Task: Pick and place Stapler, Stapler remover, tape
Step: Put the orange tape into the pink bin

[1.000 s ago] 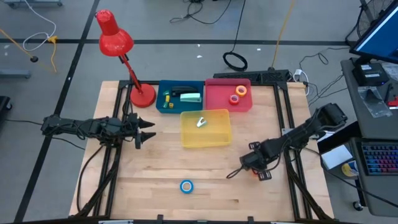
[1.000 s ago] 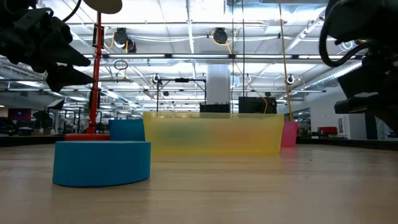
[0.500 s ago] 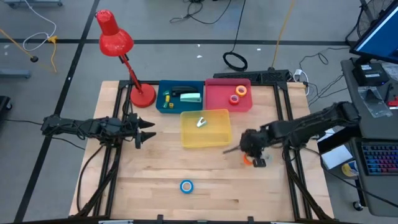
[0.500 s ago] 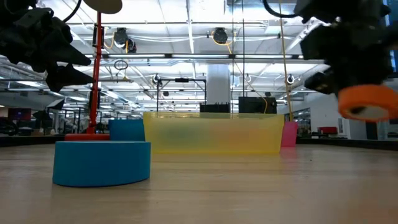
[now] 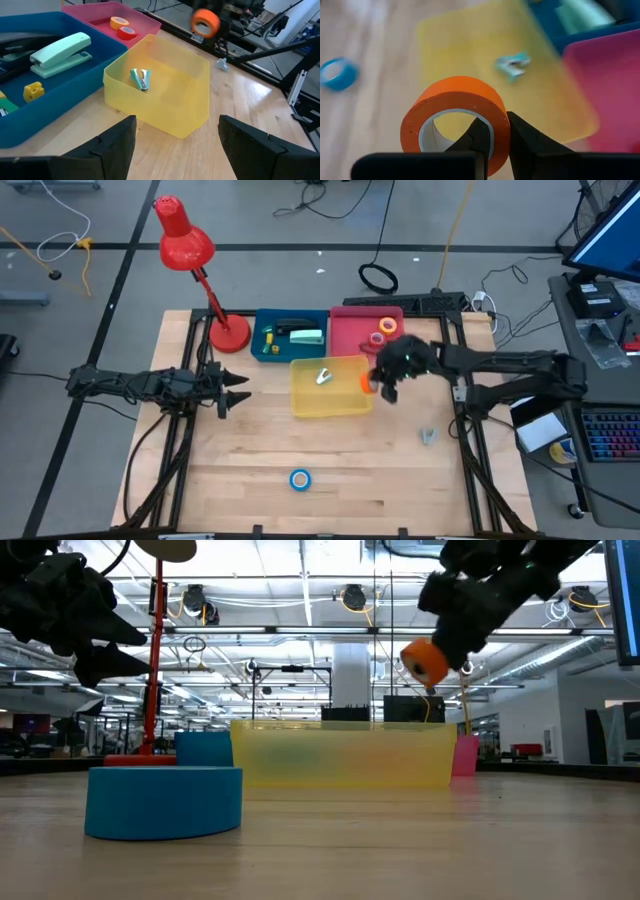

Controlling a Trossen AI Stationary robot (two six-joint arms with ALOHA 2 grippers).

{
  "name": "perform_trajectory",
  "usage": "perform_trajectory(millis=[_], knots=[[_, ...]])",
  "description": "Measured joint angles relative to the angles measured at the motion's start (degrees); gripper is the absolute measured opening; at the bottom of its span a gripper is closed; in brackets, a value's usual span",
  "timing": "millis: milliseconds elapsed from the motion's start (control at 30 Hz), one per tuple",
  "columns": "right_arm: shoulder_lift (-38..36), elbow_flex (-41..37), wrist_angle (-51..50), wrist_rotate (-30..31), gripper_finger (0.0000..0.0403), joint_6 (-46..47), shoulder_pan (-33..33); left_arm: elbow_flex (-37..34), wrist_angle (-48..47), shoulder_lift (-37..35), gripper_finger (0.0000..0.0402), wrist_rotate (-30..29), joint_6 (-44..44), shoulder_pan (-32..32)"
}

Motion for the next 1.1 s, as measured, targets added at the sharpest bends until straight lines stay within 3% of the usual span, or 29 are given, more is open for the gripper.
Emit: perform_trajectory(millis=[333,700,867,1100], knots=[[16.5,15.1,0.2,5.9,0.0032,-11.6,-14.7,0.0,0.3,0.0,0.0278,0.0,-0.1,0.0],[40.3,37.1,-13.0,5.8,0.0032,-18.4,-24.5,0.0,0.4,0.0,0.0278,-0.1,-0.1,0.0],[44.8,42.3,-17.4,5.8,0.0032,-19.4,-27.7,0.0,0.4,0.0,0.0278,-0.1,-0.3,0.0],[47.0,42.9,-20.9,7.7,0.0032,-20.9,-31.2,0.0,0.4,0.0,0.0278,-0.1,-0.3,0.0]])
